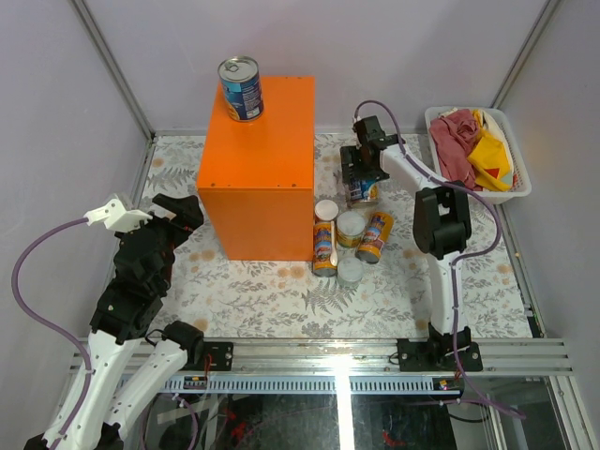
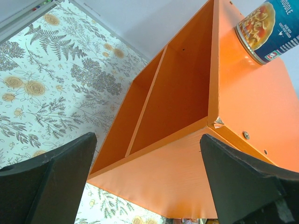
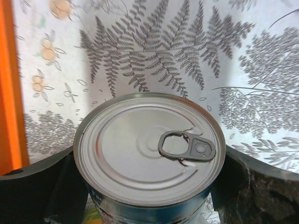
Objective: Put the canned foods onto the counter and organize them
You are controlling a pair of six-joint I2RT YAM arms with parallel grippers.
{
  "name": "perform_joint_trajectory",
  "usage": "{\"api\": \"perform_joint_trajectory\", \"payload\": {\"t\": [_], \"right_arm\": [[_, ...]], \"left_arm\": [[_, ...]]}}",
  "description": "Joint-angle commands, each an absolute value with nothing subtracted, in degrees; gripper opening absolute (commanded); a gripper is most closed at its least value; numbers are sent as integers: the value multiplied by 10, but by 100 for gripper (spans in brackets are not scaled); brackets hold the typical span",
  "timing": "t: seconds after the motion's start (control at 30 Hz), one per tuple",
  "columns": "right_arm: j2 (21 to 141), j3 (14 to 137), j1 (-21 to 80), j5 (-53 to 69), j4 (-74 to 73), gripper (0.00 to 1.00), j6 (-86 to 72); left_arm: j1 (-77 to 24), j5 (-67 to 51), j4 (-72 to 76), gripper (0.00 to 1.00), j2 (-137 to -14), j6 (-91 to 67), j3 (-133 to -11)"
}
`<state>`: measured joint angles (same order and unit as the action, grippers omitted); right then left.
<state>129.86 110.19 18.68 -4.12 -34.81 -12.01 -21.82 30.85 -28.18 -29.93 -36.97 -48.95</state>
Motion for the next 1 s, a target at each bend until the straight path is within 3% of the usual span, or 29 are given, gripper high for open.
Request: {"api": "perform_joint_trajectory", "payload": {"t": [0.0, 0.43, 0.97], "right_arm": [[1173, 1099, 182, -64, -254, 0, -118], [1059, 1007, 190, -94, -126, 0, -110], [968, 1074, 242, -115, 17, 0, -56]], "left_arm": [[-221, 300, -265, 93, -293, -362, -497], [-220, 295, -269, 93, -290, -362, -502], [-221, 288, -271, 93, -291, -371, -508]]}}
